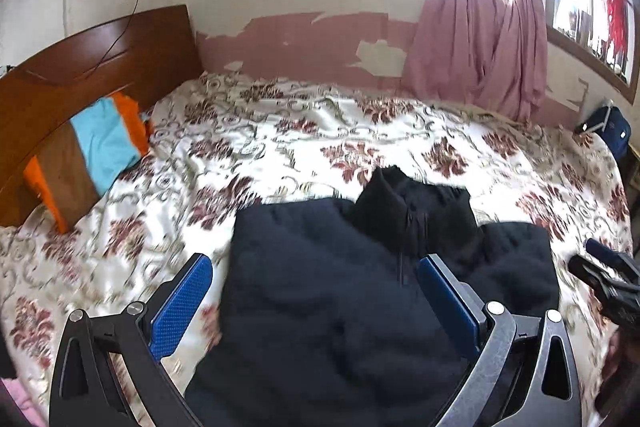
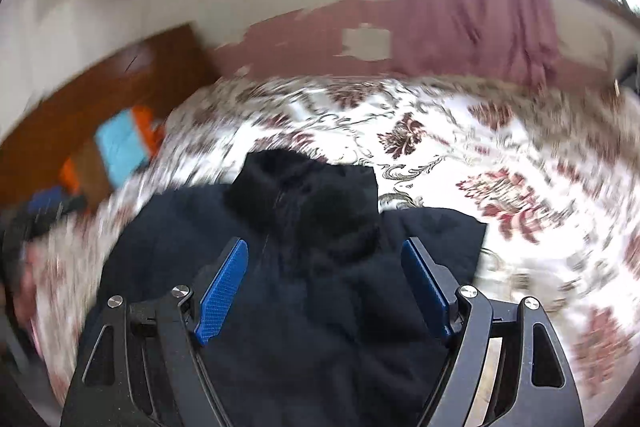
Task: Fold large clothes
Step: 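Grasp the jacket collar edge with both grippers and lift it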
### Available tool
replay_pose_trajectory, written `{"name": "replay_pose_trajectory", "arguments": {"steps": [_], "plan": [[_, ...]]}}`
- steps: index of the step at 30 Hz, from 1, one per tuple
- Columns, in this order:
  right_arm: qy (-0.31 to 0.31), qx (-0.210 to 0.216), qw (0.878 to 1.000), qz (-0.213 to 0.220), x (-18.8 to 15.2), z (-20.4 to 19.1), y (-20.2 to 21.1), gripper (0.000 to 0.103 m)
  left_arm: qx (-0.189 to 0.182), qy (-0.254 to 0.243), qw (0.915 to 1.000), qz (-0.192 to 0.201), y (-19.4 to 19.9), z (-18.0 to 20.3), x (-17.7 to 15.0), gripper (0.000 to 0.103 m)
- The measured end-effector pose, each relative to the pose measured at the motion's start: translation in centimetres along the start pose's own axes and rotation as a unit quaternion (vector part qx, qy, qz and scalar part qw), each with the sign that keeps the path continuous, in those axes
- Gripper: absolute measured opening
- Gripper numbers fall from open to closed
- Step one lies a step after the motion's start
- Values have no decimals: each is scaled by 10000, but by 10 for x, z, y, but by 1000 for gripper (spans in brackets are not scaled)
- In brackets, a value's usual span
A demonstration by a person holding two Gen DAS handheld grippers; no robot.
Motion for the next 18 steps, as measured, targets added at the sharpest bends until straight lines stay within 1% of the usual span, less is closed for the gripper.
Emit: {"name": "replay_pose_trajectory", "arguments": {"steps": [3, 7, 9, 11, 13, 15, 18], "plan": [[-539, -101, 9985, 76, 8, 8, -53, 74, -66, -127, 9999, 50, -33, 7, 6, 103], [-873, -172, 9957, 262, 16, 14, -109, 74, -79, -368, 9991, 200, -78, 15, 10, 103], [-1129, -201, 9931, 233, 14, 19, -133, 73, -79, -350, 9992, 196, -98, 17, 11, 103], [-1450, -74, 9891, 236, 10, 29, -156, 73, -78, -272, 9995, 134, -113, 19, 14, 103], [-1567, 0, 9875, 159, 4, 35, -175, 73, -157, -192, 9996, 134, -125, 20, 16, 103], [-1538, 76, 9878, 216, -3, 38, -189, 73, -176, -197, 9995, 192, -133, 25, 17, 103], [-1218, 69, 9920, 332, -4, 38, -202, 73, -109, -288, 9987, 409, -150, 36, 20, 103]]}}
Point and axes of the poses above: each gripper's, at about its wrist camera, not at the fingertips, and y roughly against the way its jaws point, z to its right, x to its top, the point moved 1 cm from there along -y, roughly the way its jaws point, and after that the axes turned 8 degrees about y, right-handed, at the moved point
